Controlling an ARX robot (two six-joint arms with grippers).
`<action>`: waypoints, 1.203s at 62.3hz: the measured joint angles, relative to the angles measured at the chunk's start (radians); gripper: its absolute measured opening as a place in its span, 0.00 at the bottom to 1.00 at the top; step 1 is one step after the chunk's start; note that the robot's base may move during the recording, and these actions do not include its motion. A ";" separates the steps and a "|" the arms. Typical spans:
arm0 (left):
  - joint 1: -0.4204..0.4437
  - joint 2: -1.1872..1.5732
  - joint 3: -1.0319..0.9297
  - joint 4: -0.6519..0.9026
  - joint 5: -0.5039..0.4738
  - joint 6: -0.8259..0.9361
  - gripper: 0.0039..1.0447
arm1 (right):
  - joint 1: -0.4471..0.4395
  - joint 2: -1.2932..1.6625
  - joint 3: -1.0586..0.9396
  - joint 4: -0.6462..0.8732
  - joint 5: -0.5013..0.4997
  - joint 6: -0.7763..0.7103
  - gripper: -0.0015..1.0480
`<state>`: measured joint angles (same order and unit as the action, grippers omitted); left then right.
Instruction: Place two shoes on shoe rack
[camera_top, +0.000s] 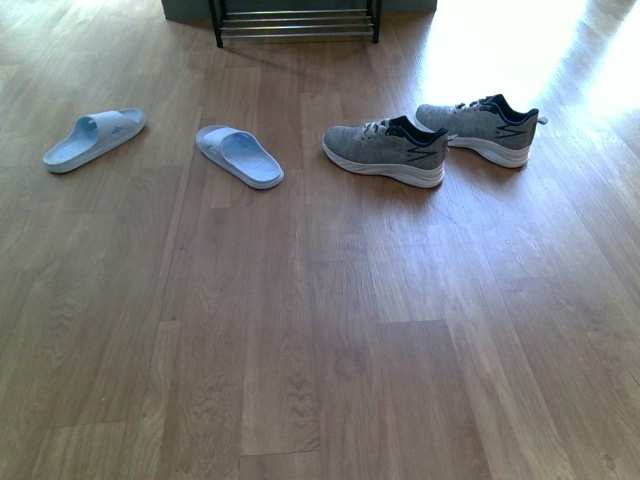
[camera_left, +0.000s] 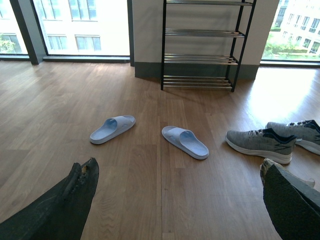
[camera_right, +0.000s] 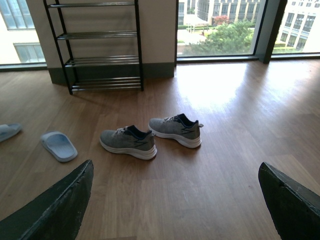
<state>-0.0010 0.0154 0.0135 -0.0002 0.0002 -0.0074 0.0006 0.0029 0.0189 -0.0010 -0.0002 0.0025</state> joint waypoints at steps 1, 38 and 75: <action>0.000 0.000 0.000 0.000 0.000 0.000 0.91 | 0.000 0.000 0.000 0.000 0.000 0.000 0.91; 0.000 0.000 0.000 0.000 0.000 0.000 0.91 | 0.000 0.000 0.000 0.000 0.000 0.000 0.91; 0.000 0.000 0.000 0.000 0.000 0.000 0.91 | 0.000 0.000 0.000 0.000 0.000 0.000 0.91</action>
<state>-0.0010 0.0154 0.0135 -0.0002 0.0002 -0.0074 0.0006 0.0029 0.0189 -0.0010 -0.0002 0.0025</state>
